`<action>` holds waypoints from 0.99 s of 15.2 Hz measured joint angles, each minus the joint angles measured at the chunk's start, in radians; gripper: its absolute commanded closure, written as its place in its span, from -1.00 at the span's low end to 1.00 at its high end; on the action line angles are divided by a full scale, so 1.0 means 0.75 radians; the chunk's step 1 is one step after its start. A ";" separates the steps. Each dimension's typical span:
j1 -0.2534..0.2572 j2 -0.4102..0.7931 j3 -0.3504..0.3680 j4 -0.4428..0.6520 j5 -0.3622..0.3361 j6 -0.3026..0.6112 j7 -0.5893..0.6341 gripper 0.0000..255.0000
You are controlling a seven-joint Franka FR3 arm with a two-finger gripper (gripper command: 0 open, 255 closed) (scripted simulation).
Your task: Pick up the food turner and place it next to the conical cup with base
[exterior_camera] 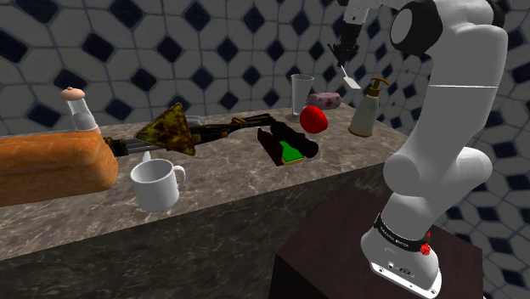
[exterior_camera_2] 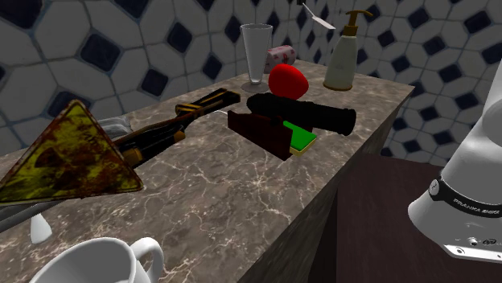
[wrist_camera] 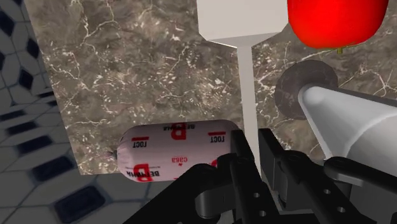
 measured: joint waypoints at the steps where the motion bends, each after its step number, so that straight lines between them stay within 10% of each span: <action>1: 0.001 -0.007 0.000 -0.027 -0.001 0.019 -0.001 1.00; 15: 0.014 -0.051 0.004 -0.342 -0.008 0.292 -0.005 1.00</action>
